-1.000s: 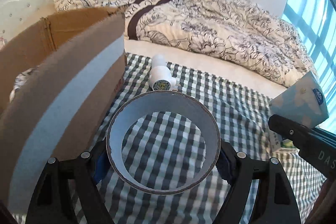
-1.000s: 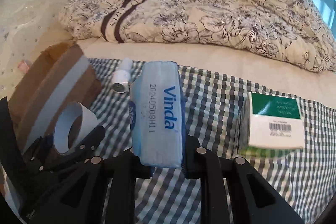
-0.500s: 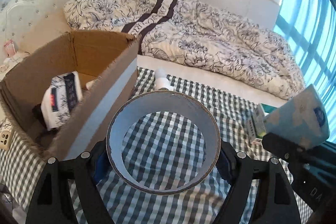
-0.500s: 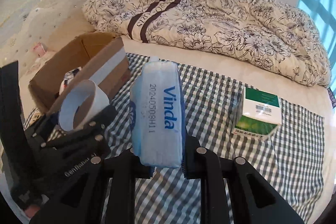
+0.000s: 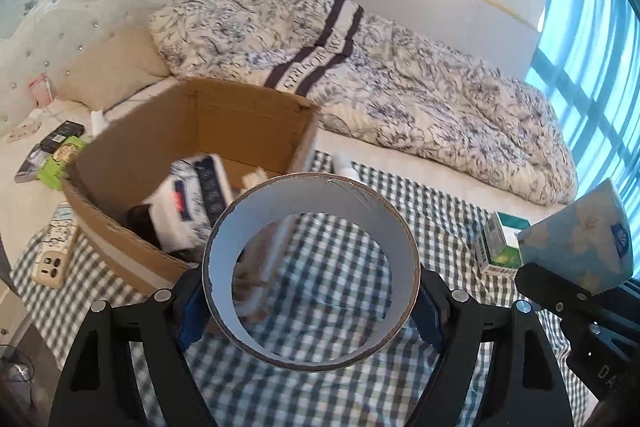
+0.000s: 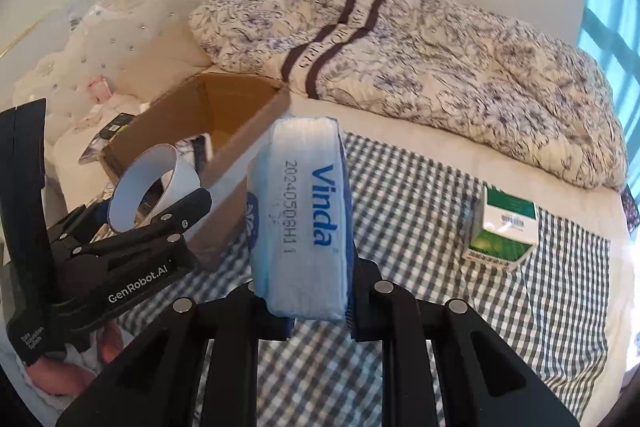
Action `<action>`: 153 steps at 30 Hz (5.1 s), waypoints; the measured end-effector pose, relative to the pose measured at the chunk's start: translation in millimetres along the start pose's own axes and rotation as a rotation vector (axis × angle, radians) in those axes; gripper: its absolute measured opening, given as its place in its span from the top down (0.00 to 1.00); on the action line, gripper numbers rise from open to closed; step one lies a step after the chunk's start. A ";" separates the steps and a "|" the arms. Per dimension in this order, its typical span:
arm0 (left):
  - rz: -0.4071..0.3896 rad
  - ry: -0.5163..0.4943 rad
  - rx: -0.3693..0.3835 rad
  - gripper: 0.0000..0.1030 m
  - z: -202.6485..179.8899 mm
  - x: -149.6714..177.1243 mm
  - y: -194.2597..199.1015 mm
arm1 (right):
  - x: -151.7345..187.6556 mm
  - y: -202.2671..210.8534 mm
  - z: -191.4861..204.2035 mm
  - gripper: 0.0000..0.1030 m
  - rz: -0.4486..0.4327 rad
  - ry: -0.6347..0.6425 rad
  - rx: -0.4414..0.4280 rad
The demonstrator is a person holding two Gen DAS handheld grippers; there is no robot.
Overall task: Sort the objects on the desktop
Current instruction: 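Carry the tape roll and the tissue pack over the cardboard box with both tools, then open both tools to drop the tape roll and tissue pack into the box, then move both tools back over the white bottle and green medicine box, then grasp the white bottle with the left tool while the right tool grasps the green medicine box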
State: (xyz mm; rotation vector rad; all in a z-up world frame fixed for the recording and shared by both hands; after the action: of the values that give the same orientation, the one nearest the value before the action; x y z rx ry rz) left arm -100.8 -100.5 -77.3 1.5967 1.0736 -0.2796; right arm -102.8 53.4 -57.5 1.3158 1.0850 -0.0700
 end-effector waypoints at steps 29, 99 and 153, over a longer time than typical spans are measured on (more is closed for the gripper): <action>-0.066 0.147 -0.182 0.19 134.8 -106.9 -33.2 | -121.4 -85.5 121.6 0.83 -0.038 0.155 -0.230; 0.139 -0.082 -0.019 0.01 -102.7 -10.1 -161.0 | 29.7 -80.7 -174.7 0.28 0.022 -0.321 0.047; 0.216 -0.085 -0.055 0.40 -94.7 39.8 -141.9 | 95.5 -142.2 -195.5 0.28 0.666 0.856 -0.110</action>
State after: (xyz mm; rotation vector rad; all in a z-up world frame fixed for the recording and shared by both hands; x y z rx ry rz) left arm -219.0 -5.8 -165.5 1.6214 0.8298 -0.1697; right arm -252.3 211.8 -199.4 1.5797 1.2476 1.1172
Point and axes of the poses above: each gripper's, at about its wrist camera, not at the fingertips, and y roughly against the way its jaws point, z to its left, x to its underside, the point moved 10 cm from there along -y, roughly the way its jaws point, and after that the axes turned 14 degrees about y, right-handed, at the moved point
